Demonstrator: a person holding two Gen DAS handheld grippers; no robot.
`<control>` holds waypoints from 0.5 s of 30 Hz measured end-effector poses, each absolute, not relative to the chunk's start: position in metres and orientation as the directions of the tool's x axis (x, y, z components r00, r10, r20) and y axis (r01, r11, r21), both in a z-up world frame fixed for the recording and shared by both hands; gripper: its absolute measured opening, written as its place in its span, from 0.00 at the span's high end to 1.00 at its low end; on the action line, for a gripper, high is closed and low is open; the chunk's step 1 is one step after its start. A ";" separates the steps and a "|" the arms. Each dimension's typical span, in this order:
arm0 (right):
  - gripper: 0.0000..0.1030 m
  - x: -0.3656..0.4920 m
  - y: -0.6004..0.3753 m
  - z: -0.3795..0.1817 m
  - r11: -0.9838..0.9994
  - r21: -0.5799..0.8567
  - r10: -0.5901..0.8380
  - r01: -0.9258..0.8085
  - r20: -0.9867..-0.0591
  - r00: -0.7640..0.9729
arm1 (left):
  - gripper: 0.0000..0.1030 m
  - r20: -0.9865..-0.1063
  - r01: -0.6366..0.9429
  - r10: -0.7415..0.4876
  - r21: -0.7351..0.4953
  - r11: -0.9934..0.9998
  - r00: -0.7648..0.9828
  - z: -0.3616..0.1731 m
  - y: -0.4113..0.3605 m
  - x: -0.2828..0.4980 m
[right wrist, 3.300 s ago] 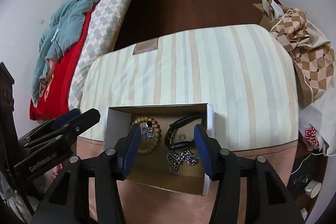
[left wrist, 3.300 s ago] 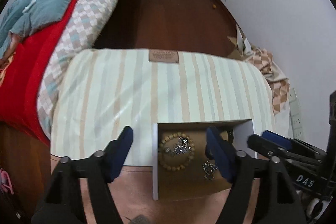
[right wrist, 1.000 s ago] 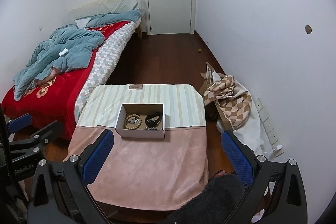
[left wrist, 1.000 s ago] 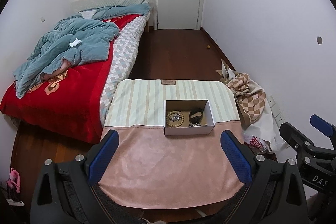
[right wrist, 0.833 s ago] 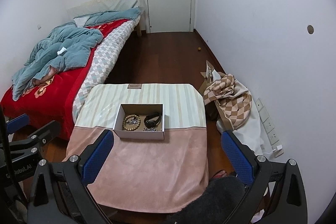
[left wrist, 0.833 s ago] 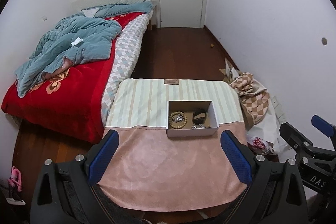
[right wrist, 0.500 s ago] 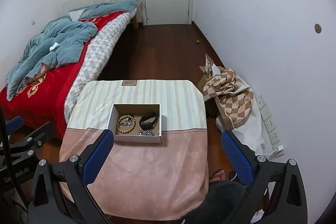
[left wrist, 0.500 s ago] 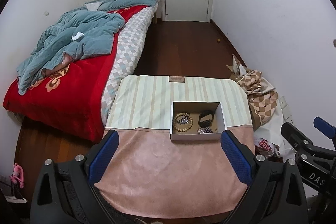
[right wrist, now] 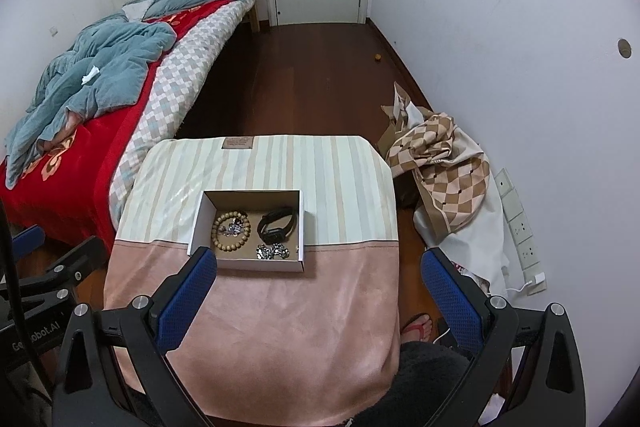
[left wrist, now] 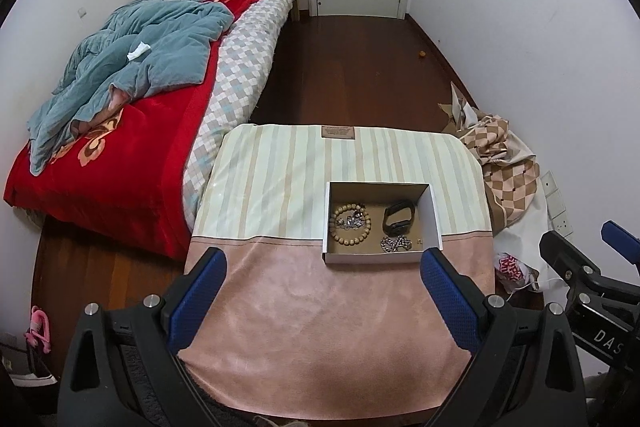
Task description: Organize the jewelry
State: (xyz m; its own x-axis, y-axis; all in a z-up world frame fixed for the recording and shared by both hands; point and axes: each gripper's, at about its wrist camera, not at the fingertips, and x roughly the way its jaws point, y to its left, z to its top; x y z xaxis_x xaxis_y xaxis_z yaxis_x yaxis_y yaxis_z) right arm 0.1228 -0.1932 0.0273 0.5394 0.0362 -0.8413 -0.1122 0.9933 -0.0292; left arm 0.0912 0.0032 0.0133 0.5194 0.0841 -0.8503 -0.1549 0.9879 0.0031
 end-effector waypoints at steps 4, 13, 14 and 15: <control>0.00 0.124 -0.193 0.025 0.993 -0.030 0.034 -0.113 -0.846 0.532 | 0.04 -0.854 -0.151 0.081 0.003 0.989 0.514 0.013 0.002 0.093; 0.00 0.125 -0.193 0.025 0.993 -0.030 0.035 -0.113 -0.847 0.530 | 0.04 -0.854 -0.149 0.081 0.005 0.989 0.513 0.012 0.001 0.093; 0.00 0.125 -0.193 0.025 0.993 -0.032 0.034 -0.113 -0.847 0.530 | 0.04 -0.854 -0.149 0.081 0.004 0.989 0.514 0.012 0.001 0.093; 0.00 0.126 -0.193 0.024 0.993 -0.031 0.034 -0.114 -0.848 0.529 | 0.04 -0.855 -0.147 0.079 0.002 0.989 0.513 0.012 0.001 0.093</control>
State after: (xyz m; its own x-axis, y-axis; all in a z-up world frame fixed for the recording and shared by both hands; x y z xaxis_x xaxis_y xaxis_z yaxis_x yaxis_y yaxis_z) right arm 0.1257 -0.1929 0.0244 0.5290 0.0342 -0.8479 -0.1137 0.9930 -0.0309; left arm 0.0931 0.0014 0.0116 0.5130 0.0785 -0.8548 -0.1474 0.9891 0.0024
